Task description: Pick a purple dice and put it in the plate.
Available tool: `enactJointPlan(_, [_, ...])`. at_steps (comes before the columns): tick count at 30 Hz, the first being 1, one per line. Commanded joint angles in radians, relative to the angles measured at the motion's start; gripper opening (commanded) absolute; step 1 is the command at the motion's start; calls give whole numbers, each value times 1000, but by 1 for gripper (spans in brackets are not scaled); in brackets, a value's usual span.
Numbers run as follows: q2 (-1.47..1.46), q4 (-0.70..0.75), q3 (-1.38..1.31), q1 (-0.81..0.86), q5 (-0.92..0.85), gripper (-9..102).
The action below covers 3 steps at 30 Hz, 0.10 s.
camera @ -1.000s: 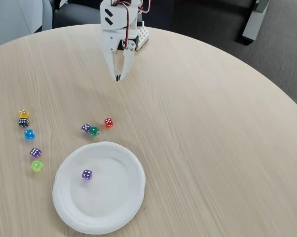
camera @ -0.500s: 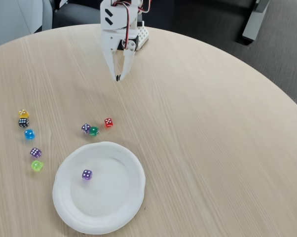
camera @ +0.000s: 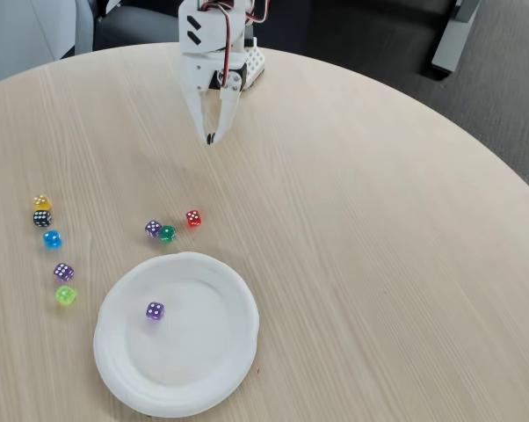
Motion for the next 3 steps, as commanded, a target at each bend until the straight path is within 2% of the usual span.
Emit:
enactJointPlan(1, [5,2,-5,-8,6,1])
enactJointPlan(3, [5,2,-5,-8,6,1])
